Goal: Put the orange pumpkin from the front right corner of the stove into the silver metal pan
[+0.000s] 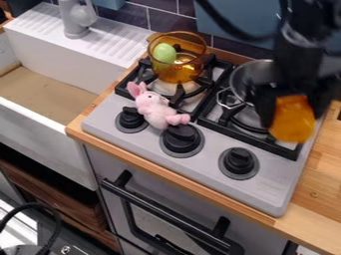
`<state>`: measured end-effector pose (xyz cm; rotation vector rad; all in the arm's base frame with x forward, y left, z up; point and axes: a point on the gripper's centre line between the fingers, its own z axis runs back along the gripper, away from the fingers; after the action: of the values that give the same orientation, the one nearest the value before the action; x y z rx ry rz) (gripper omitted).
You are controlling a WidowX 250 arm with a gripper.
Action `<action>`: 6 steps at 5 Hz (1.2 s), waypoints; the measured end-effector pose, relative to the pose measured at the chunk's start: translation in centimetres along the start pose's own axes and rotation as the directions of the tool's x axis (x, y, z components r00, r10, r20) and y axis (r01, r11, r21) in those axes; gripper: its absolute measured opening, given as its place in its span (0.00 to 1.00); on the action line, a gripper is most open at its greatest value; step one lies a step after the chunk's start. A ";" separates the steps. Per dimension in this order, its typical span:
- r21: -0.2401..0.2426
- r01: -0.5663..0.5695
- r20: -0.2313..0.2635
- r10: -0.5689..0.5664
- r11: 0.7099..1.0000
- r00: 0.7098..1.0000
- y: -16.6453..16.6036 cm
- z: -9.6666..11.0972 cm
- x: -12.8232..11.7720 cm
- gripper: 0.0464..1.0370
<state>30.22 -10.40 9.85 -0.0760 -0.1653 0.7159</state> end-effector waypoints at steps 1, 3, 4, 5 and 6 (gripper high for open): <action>-0.024 -0.072 0.025 0.073 0.997 0.997 -0.1 1.1 2.3 0.81; 0.006 -0.163 0.042 0.163 0.987 0.986 -1.4 -0.3 5.9 0.81; 0.033 -0.170 0.041 0.169 0.985 0.985 -1.9 -1.8 6.4 0.81; 0.050 -0.179 0.055 0.177 0.983 0.983 -2.2 -3.0 7.0 0.81; 0.077 -0.188 0.055 0.184 0.979 0.981 -1.8 -4.0 7.3 0.81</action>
<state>37.52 -7.00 7.09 0.0039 -0.1758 0.9106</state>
